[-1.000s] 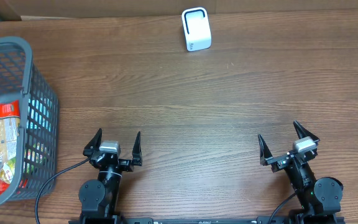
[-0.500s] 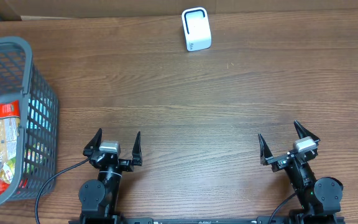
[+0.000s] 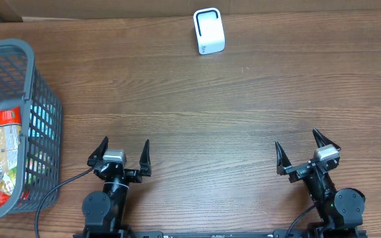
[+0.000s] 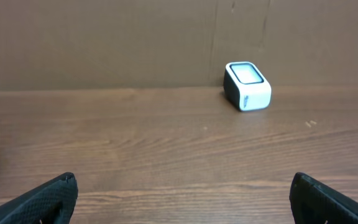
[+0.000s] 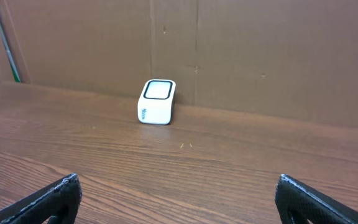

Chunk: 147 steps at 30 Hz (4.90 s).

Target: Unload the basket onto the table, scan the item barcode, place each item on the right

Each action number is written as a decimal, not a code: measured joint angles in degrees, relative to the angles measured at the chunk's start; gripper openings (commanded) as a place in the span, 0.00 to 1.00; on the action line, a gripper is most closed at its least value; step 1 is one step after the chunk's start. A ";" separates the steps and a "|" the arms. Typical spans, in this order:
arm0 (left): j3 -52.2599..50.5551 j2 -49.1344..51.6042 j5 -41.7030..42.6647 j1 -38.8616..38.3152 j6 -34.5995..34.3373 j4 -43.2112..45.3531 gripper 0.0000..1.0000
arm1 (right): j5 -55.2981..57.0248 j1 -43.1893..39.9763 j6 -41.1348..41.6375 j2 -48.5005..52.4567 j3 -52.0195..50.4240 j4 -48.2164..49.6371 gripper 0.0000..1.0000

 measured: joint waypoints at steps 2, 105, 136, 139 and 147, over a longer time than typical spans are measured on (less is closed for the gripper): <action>2.71 0.42 0.00 0.00 -0.26 -2.67 0.99 | -0.33 0.00 0.52 0.83 1.29 -0.61 1.00; 66.93 95.38 -11.63 52.59 -43.54 -48.76 1.00 | -14.51 0.00 1.79 67.73 81.46 -70.29 1.00; 83.32 102.51 -4.44 52.50 -32.57 -59.34 0.04 | -14.49 0.00 1.81 70.36 81.46 -70.18 1.00; 94.12 102.51 -1.81 52.50 -29.68 -65.33 0.04 | -14.49 0.00 1.81 71.17 81.46 -70.05 1.00; 121.02 100.61 10.12 51.69 -19.78 -78.31 0.04 | -14.47 0.00 1.84 71.67 81.46 -68.46 1.00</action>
